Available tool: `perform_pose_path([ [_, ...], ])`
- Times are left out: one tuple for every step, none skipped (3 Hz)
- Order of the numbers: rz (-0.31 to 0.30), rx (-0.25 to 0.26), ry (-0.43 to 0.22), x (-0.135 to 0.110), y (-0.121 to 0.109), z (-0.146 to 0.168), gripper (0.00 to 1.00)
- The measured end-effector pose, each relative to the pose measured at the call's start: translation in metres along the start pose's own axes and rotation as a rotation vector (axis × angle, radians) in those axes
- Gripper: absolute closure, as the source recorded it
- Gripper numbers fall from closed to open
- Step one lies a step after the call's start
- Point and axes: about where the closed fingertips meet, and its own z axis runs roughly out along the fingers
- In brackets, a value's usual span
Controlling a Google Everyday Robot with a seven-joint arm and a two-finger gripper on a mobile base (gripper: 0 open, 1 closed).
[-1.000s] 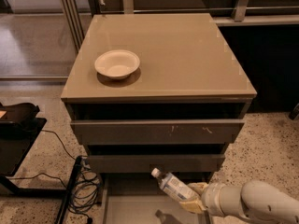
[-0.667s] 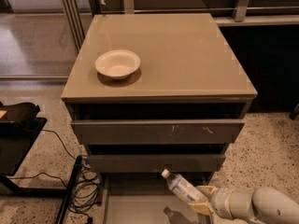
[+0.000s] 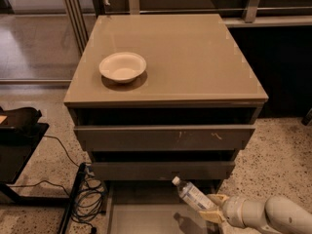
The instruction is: Place blue plastic bottle into bottom drawer
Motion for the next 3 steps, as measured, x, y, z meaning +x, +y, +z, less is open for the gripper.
perform_pose_path([
  [0.010,0.010,0.010,0.003,-0.001,0.006,1.00],
  [0.041,0.039,0.009,0.014,-0.010,0.017,1.00],
  [0.060,0.084,-0.010,0.031,-0.024,0.030,1.00],
])
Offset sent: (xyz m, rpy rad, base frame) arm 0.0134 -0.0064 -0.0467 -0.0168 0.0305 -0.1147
